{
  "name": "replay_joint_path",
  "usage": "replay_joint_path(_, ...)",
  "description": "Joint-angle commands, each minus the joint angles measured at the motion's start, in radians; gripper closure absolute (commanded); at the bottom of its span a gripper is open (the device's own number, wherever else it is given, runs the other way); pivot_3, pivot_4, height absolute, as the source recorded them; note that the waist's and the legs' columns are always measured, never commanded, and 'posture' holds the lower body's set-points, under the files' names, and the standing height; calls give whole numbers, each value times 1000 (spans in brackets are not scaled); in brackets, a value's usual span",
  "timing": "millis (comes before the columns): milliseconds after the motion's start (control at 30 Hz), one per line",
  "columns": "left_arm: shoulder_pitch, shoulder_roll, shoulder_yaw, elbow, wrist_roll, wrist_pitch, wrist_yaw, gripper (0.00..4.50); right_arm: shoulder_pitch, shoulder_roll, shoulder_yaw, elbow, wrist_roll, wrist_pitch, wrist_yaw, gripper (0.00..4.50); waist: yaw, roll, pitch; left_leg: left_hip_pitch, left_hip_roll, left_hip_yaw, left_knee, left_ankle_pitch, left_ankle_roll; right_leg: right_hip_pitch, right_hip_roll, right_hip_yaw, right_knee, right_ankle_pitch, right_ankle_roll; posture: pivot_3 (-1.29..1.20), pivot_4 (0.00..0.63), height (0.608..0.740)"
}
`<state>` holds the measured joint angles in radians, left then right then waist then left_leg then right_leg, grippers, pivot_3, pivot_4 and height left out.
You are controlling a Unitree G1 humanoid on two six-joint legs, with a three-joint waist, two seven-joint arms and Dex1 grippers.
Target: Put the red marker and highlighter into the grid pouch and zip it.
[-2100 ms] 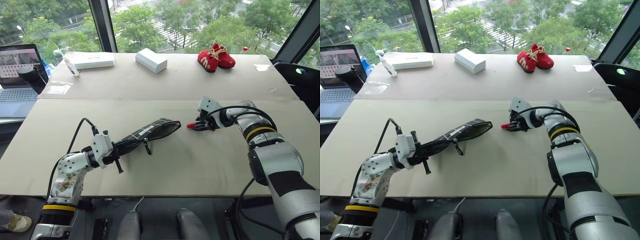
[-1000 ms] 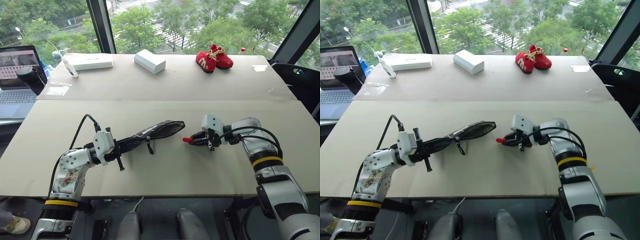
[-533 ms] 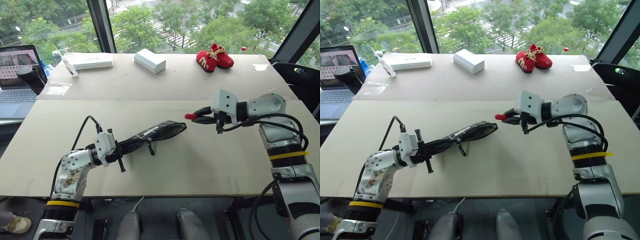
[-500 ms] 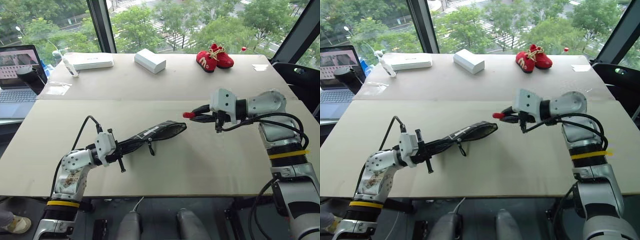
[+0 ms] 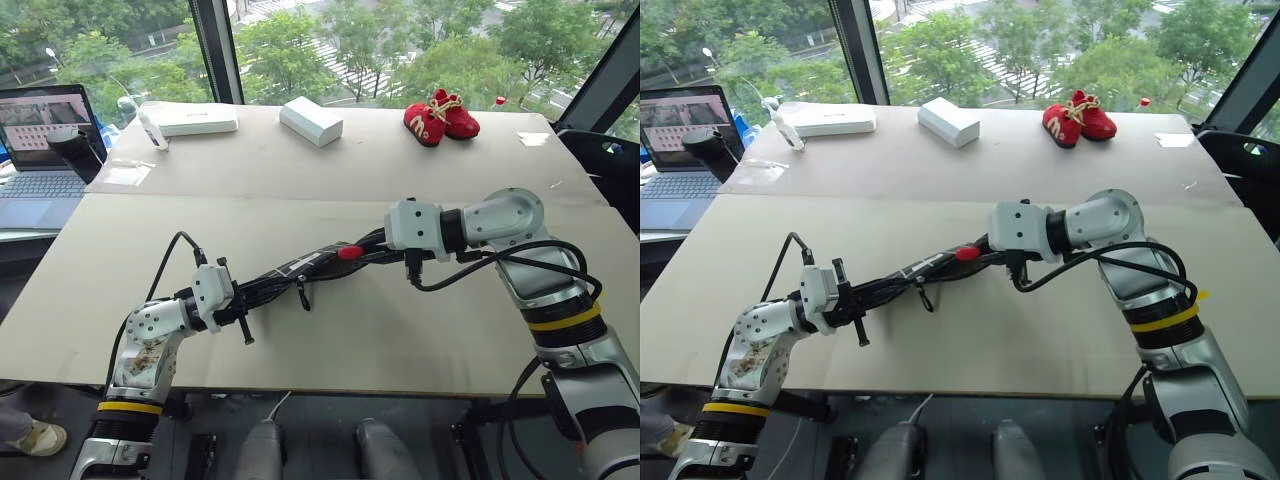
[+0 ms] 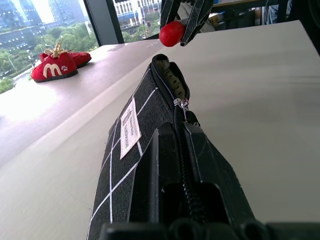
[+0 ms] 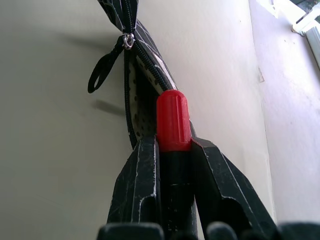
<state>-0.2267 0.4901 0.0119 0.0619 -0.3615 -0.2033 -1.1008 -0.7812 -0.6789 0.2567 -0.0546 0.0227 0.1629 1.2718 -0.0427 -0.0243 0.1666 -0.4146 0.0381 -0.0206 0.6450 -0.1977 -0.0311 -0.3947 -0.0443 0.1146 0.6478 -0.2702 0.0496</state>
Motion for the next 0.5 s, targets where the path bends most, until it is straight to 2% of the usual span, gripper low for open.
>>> replay_joint_path(33,-18,1,11,-5,-18,-2,4,4500,18,11,8,-54,-6,14,-36,3980,0,0,0,0,0,0,0,0,0,0,0,0,0,0,0,0,150,730)
replay_joint_path(300,-23,-8,-2,-19,-16,4,3,4500,52,74,90,-44,-75,12,-113,3980,0,0,0,-1,0,0,0,0,0,-1,0,0,0,0,0,0,150,730)
replay_joint_path(500,-23,-9,-3,-23,-16,7,0,4500,31,91,105,-7,-105,-15,-137,3980,1,0,0,-1,0,0,0,0,0,-1,0,0,0,0,0,0,150,730)
